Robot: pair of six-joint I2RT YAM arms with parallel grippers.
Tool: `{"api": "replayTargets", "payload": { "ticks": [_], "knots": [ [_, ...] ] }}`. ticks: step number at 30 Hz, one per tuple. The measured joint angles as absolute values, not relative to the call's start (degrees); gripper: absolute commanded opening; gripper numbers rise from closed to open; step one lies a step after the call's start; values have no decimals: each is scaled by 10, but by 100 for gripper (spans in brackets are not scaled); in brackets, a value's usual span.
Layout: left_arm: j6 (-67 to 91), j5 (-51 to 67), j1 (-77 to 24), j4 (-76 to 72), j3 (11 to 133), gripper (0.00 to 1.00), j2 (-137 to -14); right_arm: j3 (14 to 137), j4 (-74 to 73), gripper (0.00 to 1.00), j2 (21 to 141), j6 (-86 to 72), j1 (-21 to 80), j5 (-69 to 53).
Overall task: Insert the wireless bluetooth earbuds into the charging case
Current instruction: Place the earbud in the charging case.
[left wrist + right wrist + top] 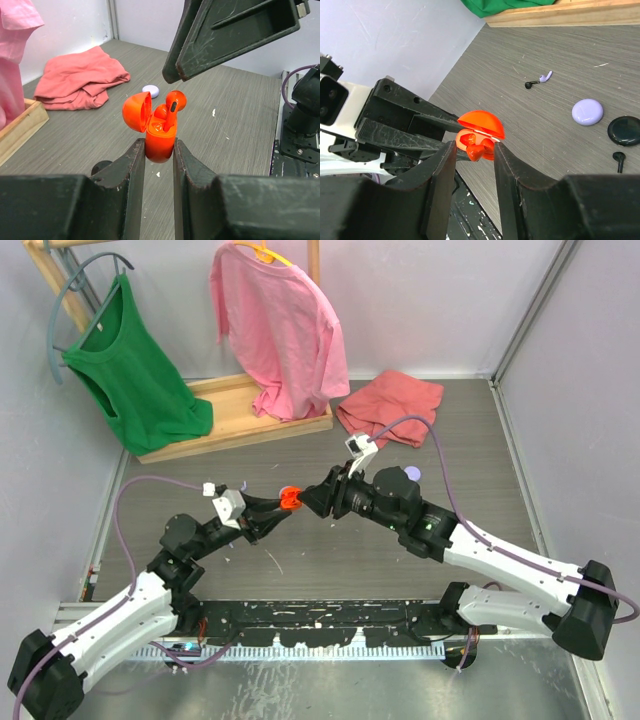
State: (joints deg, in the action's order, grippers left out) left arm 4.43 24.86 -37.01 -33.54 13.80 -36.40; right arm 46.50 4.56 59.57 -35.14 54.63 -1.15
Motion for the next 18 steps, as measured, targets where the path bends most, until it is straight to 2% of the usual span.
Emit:
{"api": "replayTargets", "payload": {
  "ticks": [18],
  "knots": [
    [62, 258, -370, -358, 138, 0, -385, 481, 26, 42, 614, -302, 546, -62]
  ]
}}
